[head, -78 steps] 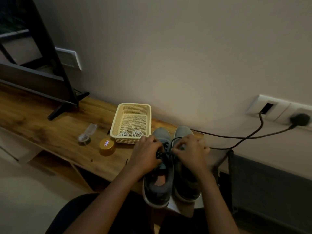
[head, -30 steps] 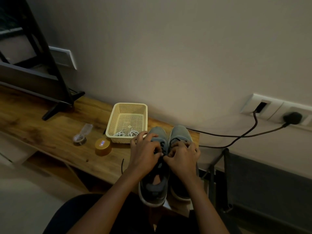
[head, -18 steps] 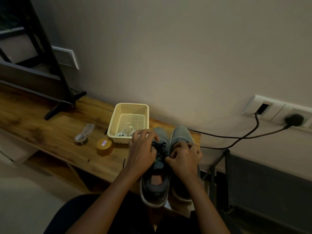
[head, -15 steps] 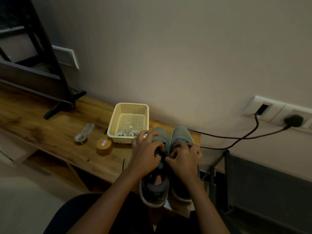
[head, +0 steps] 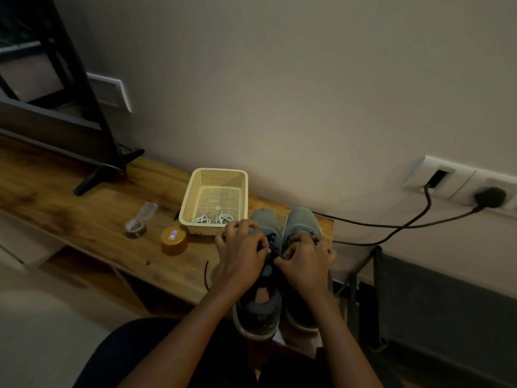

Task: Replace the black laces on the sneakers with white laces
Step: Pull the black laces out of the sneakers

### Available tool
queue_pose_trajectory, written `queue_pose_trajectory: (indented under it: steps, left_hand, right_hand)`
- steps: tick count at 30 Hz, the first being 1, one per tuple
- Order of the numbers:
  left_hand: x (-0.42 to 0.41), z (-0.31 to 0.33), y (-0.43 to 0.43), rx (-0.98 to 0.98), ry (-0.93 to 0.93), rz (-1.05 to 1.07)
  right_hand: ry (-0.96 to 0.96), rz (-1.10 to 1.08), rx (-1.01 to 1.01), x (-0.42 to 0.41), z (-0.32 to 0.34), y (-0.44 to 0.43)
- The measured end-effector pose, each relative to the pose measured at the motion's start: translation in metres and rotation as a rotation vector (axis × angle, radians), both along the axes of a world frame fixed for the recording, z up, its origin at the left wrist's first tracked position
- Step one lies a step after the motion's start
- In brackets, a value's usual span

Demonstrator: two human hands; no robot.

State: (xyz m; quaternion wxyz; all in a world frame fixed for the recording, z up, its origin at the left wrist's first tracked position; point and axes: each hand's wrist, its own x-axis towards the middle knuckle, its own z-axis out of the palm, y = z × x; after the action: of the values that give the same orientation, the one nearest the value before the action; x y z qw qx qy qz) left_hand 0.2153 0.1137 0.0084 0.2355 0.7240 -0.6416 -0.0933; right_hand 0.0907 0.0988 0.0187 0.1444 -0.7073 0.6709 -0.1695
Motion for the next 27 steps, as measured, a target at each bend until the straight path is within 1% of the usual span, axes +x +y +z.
queue_pose_trajectory:
  steps: [5, 8, 11, 13, 15, 17, 20, 25, 27]
  left_hand:
    - [0.011, 0.006, -0.004, -0.087, 0.188, 0.193]
    - [0.016, 0.009, -0.007, -0.065, 0.219, 0.129]
    - [0.016, 0.010, -0.004, -0.040, 0.126, -0.044]
    - [0.013, 0.009, -0.002, 0.002, 0.013, -0.169]
    - [0.009, 0.005, -0.001, 0.039, -0.119, -0.226]
    - [0.006, 0.002, -0.001, 0.045, -0.180, -0.210]
    - [0.004, 0.002, -0.004, 0.010, -0.196, -0.168]
    - [0.005, 0.001, -0.003, -0.005, -0.187, -0.133]
    - [0.005, 0.002, -0.003, -0.027, -0.131, -0.088]
  right_hand:
    - [0.029, 0.001, 0.010, 0.001, 0.000, 0.000]
    - [0.065, 0.011, 0.005, -0.001, -0.001, -0.001]
    - [0.064, 0.023, 0.005, -0.002, 0.000, -0.002]
    - [0.062, 0.029, 0.016, -0.003, 0.000, -0.002]
    - [0.069, 0.030, 0.017, -0.002, 0.000, -0.001]
    - [0.081, 0.034, 0.009, -0.002, 0.000, -0.001]
    - [0.075, 0.038, 0.007, -0.003, 0.001, -0.001]
    - [0.084, 0.035, 0.020, -0.002, 0.001, -0.001]
    - [0.084, 0.034, 0.019, -0.001, 0.002, 0.000]
